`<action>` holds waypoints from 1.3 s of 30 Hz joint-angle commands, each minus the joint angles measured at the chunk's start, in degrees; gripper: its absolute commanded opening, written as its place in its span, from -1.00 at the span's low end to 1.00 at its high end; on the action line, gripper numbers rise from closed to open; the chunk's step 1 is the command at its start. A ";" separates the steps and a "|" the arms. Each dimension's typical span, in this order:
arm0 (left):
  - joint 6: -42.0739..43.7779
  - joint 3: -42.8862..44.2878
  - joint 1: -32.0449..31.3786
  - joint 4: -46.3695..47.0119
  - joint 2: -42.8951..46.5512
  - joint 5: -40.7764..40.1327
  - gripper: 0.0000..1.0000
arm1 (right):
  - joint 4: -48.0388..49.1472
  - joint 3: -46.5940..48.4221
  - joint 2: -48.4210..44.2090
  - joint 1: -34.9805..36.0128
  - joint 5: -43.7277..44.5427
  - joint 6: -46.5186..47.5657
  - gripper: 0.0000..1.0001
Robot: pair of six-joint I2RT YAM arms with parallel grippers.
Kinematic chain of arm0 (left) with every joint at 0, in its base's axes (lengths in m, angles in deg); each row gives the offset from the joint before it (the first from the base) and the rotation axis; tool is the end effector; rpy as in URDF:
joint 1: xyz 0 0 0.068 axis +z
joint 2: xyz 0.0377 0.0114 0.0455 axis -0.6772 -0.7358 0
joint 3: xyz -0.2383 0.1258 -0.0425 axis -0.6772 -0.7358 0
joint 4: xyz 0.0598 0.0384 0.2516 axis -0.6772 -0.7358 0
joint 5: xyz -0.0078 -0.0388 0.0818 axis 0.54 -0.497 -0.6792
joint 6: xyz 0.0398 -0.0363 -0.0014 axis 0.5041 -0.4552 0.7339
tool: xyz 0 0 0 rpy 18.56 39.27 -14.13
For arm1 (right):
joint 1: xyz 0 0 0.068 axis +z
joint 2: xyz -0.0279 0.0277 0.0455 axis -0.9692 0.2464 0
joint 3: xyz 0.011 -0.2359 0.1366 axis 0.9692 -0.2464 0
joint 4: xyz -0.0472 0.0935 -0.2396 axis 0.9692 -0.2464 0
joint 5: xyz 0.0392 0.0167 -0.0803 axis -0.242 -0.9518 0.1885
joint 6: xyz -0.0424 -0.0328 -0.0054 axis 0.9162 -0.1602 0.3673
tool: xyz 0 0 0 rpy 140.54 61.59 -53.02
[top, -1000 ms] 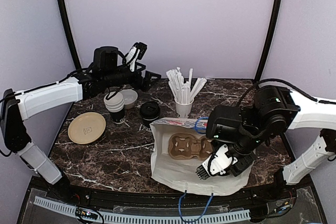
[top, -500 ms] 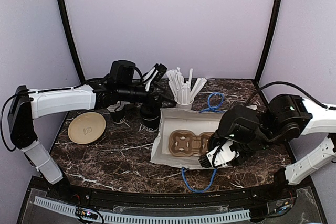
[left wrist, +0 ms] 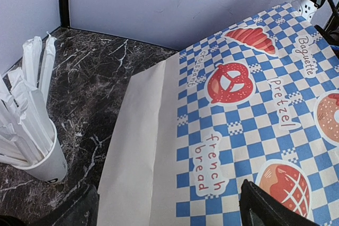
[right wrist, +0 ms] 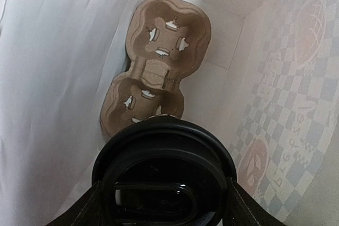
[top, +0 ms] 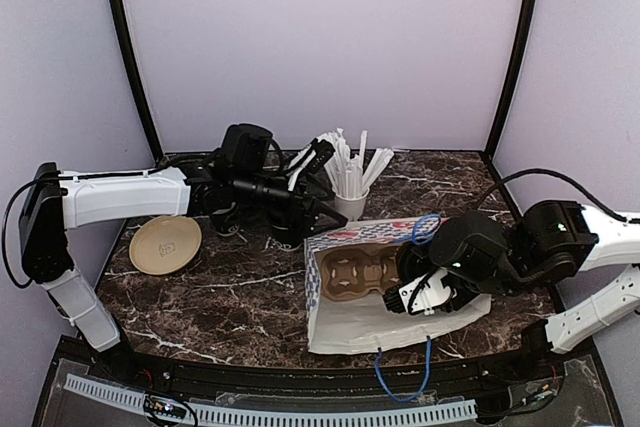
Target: Pack the takeout coffee
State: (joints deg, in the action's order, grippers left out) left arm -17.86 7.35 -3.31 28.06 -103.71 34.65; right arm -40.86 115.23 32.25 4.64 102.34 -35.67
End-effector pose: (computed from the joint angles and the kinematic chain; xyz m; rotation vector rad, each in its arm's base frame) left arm 0.2534 -0.2905 0.2937 1.2114 1.6180 -1.0566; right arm 0.0537 0.1967 0.3103 -2.0679 1.2534 -0.5191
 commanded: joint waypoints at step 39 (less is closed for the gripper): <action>-0.77 -1.56 1.91 1.26 0.70 -3.63 0.96 | 23.92 -9.07 3.98 -15.23 -12.20 8.38 0.05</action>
State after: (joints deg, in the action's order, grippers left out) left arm -17.84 6.47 -2.67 28.28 -103.71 30.06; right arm -21.12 106.84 36.51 -9.81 90.78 -28.92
